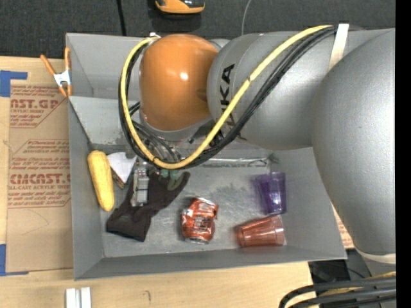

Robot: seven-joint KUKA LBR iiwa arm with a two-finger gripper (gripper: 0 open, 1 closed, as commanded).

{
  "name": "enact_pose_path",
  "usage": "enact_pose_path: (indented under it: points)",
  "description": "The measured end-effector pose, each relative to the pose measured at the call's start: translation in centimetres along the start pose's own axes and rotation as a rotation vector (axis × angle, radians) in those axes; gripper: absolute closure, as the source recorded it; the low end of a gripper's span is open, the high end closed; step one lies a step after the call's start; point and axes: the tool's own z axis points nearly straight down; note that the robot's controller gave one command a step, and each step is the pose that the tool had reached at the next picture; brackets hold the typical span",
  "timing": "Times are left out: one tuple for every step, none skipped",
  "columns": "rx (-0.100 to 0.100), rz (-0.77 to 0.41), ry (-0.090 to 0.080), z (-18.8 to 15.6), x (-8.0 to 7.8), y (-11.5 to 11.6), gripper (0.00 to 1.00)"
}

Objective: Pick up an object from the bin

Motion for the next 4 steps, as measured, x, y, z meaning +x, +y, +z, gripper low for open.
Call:
enact_pose_path:
  points:
    - [-0.001, 0.002, -0.008, -0.5, -0.2, -0.1, 0.00]
    - [-0.001, -0.098, -0.011, 3.1, 0.1, -1.3, 0.00]
    - [0.000, -0.301, -0.012, 8.1, -0.8, -1.7, 0.00]
    - [-0.003, -0.118, -0.009, 12.3, -1.5, -3.9, 1.00]
